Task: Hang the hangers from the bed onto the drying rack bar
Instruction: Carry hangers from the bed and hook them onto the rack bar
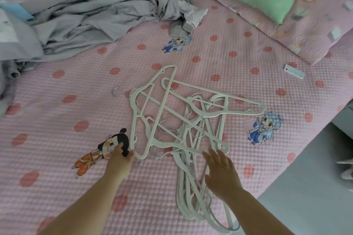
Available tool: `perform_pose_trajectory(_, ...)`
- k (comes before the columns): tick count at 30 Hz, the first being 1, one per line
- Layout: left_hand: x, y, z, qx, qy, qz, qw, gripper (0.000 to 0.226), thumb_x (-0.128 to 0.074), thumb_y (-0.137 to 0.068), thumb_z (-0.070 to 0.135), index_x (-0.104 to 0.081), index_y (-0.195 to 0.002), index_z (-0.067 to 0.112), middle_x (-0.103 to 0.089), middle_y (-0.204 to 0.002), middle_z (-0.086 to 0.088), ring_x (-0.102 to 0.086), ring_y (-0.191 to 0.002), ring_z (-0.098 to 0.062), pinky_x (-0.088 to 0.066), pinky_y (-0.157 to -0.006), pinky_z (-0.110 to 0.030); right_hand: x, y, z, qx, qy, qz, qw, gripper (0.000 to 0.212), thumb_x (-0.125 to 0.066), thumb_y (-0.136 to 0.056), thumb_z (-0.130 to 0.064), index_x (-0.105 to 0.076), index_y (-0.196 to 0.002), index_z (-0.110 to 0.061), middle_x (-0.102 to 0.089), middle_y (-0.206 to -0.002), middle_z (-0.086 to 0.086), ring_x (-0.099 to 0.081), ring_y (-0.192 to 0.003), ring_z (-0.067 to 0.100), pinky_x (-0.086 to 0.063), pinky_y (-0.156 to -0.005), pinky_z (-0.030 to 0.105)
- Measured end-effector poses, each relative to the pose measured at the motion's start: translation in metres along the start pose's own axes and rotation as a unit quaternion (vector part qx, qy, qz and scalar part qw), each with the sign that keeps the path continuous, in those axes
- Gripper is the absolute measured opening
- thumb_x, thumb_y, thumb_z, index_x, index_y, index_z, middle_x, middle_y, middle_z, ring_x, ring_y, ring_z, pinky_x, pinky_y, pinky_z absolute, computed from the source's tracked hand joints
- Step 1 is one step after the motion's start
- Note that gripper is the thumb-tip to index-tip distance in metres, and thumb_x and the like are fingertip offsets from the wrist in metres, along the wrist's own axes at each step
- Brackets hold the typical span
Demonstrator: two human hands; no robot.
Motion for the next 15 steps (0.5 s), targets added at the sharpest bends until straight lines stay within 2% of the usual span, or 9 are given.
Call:
perform_pose_trajectory(3,0.000,-0.014,0.008,0.026,0.041,0.015,0.999,0.054,-0.054,-0.090,0.014,-0.034,-0.138,0.000,-0.050,-0.131,-0.020,-0.051,-0.113,-0.035,-0.042,-0.086,-0.035,-0.002,-0.015,0.004,-0.028,-0.010,-0.013,0.999,0.063,-0.033,-0.096,-0.015,0.001,-0.147,-0.025,-0.001,-0.157,-0.005,0.006,-0.145,0.017,0.002,-0.119,0.035)
perform_pose_trajectory(4,0.000,-0.016,0.012,0.033,0.051,0.020,0.998,0.051,-0.054,-0.090,0.012,-0.037,-0.136,-0.001,-0.057,-0.120,-0.018,-0.056,-0.099,-0.032,-0.043,-0.073,-0.028,-0.004,-0.016,0.004,-0.032,-0.009,-0.017,0.999,0.063,-0.033,-0.095,-0.015,0.000,-0.147,-0.026,-0.006,-0.156,-0.006,0.003,-0.145,0.015,0.000,-0.119,0.035)
perform_pose_trajectory(5,0.000,-0.019,0.015,0.032,0.054,0.021,0.998,0.045,-0.054,-0.089,0.009,-0.042,-0.131,-0.001,-0.063,-0.101,-0.014,-0.056,-0.081,-0.027,-0.038,-0.060,-0.022,-0.005,-0.017,0.005,-0.032,-0.003,-0.019,0.999,0.062,-0.034,-0.095,-0.015,-0.002,-0.147,-0.026,-0.012,-0.155,-0.007,-0.002,-0.145,0.014,-0.002,-0.119,0.034)
perform_pose_trajectory(6,0.000,-0.022,0.019,0.024,0.050,0.021,0.998,0.038,-0.054,-0.089,0.008,-0.047,-0.125,-0.001,-0.061,-0.081,-0.008,-0.052,-0.065,-0.020,-0.033,-0.052,-0.021,-0.005,-0.017,0.005,-0.029,0.002,-0.018,0.999,0.061,-0.034,-0.094,-0.015,-0.005,-0.147,-0.026,-0.018,-0.153,-0.007,-0.007,-0.144,0.013,-0.005,-0.119,0.034)
perform_pose_trajectory(7,0.000,-0.025,0.022,0.016,0.048,0.018,0.999,0.033,-0.054,-0.088,0.006,-0.051,-0.120,-0.002,-0.055,-0.069,-0.001,-0.047,-0.058,-0.014,-0.030,-0.047,-0.020,-0.004,-0.017,0.005,-0.024,0.003,-0.012,1.000,0.060,-0.034,-0.093,-0.014,-0.009,-0.147,-0.026,-0.025,-0.150,-0.006,-0.013,-0.143,0.013,-0.008,-0.119,0.033)
perform_pose_trajectory(10,0.003,-0.030,0.033,0.006,0.053,0.009,0.999,0.029,-0.050,-0.088,0.002,-0.054,-0.117,-0.003,-0.047,-0.064,0.003,-0.044,-0.055,-0.008,-0.035,-0.036,-0.015,0.000,-0.015,0.004,-0.030,-0.006,0.005,1.000,0.055,-0.033,-0.093,-0.012,-0.019,-0.144,-0.026,-0.039,-0.141,-0.007,-0.027,-0.137,0.013,-0.017,-0.115,0.031)
perform_pose_trajectory(15,0.012,-0.029,0.047,-0.012,0.043,0.014,0.999,0.029,-0.041,-0.095,0.010,-0.052,-0.117,-0.005,-0.043,-0.058,-0.002,-0.040,-0.048,-0.014,-0.031,-0.036,-0.018,0.006,0.000,0.014,-0.057,-0.008,0.004,0.998,0.047,-0.035,-0.094,-0.017,-0.029,-0.138,-0.031,-0.047,-0.134,-0.011,-0.036,-0.130,0.011,-0.024,-0.110,0.027)
Point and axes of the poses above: each hand's wrist, its own y-axis away from the middle knuckle, its own x-axis out of the back of the hand, z = x × y, the point moved 4 cm from there along -y, towards the middle knuckle
